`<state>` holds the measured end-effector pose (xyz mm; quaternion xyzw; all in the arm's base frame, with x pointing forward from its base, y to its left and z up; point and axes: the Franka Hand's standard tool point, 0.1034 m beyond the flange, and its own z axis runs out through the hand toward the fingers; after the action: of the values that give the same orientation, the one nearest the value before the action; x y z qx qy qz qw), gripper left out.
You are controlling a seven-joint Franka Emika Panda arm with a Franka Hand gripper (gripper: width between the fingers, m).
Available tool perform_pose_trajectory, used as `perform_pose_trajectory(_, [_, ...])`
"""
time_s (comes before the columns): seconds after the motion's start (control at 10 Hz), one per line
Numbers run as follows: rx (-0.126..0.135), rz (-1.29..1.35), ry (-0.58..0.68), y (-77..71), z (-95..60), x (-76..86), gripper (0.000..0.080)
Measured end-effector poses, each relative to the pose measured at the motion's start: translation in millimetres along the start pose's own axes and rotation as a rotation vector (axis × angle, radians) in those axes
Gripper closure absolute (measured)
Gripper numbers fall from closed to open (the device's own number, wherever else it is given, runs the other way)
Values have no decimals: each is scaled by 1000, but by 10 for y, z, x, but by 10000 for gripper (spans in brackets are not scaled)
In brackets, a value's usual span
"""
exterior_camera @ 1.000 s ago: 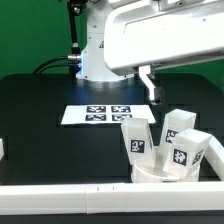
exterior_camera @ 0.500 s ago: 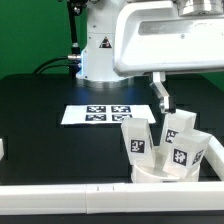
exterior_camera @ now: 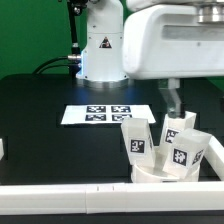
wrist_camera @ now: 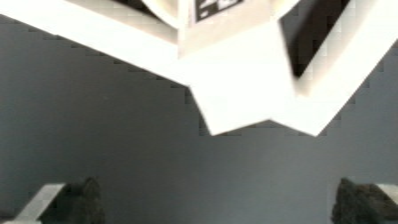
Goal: Assemble stool
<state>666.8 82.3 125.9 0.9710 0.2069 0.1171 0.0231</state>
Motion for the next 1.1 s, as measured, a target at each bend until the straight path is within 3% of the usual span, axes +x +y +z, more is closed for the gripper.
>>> perform_pose_trajectory(0.1, [-23,-69,21,0,23,47,151])
perform_pose_trajectory(0.5, [-34,-158,8,39,39,9,151])
perform_pose_trajectory(0.7, [72,-52,-192,-46,141,-256,151])
perform_pose_trajectory(0.8, [82,-48,-212,-88,222,-254,151])
perform_pose_trajectory(0.9, [77,-44,-206,-127,262,-257,151])
perform_pose_trajectory(1.1, [75,-39,-204,-93,254,-258,151])
